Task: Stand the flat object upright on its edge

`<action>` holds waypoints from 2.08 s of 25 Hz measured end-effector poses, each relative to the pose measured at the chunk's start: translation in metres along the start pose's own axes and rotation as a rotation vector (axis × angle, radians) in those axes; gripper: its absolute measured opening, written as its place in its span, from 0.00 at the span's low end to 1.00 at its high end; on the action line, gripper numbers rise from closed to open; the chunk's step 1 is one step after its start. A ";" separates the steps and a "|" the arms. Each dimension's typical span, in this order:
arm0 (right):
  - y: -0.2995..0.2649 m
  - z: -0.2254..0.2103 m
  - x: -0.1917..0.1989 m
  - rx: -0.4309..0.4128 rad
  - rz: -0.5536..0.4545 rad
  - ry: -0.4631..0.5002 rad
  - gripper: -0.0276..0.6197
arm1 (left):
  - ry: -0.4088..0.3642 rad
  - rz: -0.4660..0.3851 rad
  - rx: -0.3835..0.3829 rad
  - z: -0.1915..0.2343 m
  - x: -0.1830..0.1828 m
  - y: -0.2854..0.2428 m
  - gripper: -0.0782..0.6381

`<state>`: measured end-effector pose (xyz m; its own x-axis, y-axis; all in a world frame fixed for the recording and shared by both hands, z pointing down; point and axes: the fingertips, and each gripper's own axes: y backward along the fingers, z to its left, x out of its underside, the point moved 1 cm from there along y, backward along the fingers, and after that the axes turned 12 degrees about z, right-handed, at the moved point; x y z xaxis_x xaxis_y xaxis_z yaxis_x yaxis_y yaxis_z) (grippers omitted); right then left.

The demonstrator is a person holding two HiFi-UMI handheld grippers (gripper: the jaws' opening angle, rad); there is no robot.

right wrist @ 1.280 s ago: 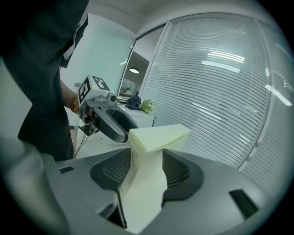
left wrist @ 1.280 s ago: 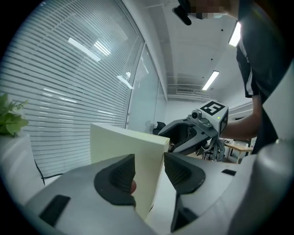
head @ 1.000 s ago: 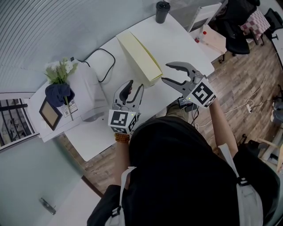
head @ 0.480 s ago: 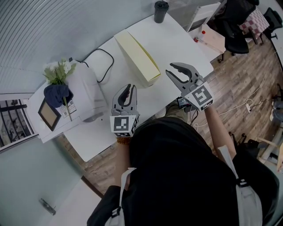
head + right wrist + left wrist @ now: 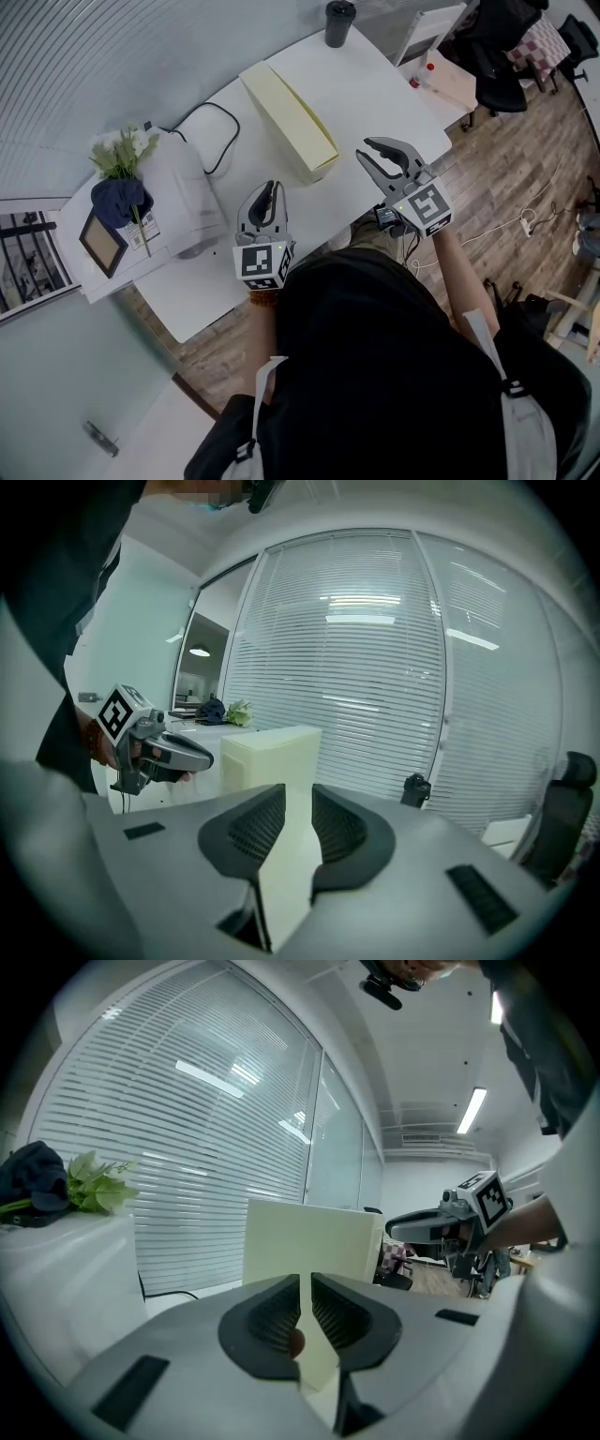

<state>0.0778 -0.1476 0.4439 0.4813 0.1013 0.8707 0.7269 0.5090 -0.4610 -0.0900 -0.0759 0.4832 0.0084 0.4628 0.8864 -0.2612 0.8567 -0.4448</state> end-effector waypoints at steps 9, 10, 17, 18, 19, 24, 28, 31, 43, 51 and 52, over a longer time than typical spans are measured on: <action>0.010 -0.017 0.009 0.043 0.018 -0.015 0.16 | -0.009 0.014 0.008 -0.004 0.004 -0.004 0.17; 0.010 -0.018 0.010 0.046 0.019 -0.016 0.16 | -0.010 0.015 0.009 -0.005 0.004 -0.004 0.17; 0.008 -0.016 0.011 0.049 0.026 -0.010 0.16 | -0.012 0.019 0.007 -0.002 0.006 -0.003 0.16; 0.008 -0.016 0.012 0.048 0.026 -0.009 0.16 | -0.011 0.019 0.006 -0.002 0.006 -0.003 0.16; 0.009 -0.016 0.012 0.048 0.026 -0.008 0.16 | -0.011 0.020 0.005 -0.002 0.006 -0.004 0.16; 0.010 -0.017 0.013 0.049 0.032 -0.001 0.16 | -0.009 0.025 0.005 -0.004 0.007 -0.004 0.16; 0.011 -0.020 0.013 0.059 0.034 -0.005 0.15 | -0.007 0.027 0.003 -0.003 0.008 -0.004 0.16; 0.013 -0.023 0.013 0.070 0.035 -0.008 0.15 | -0.007 0.029 0.001 -0.002 0.009 -0.003 0.16; 0.019 -0.030 0.021 0.093 0.049 -0.007 0.15 | -0.007 0.042 0.013 -0.007 0.012 -0.006 0.16; 0.016 -0.026 0.023 0.088 0.060 0.013 0.14 | -0.006 0.050 0.014 -0.006 0.015 -0.007 0.16; 0.016 -0.026 0.022 0.088 0.060 0.012 0.14 | -0.006 0.050 0.015 -0.006 0.015 -0.007 0.16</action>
<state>0.1129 -0.1598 0.4517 0.5290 0.1234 0.8396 0.6513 0.5752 -0.4949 -0.0821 -0.0741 0.4987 -0.0109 0.5037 0.8638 -0.2757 0.8289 -0.4868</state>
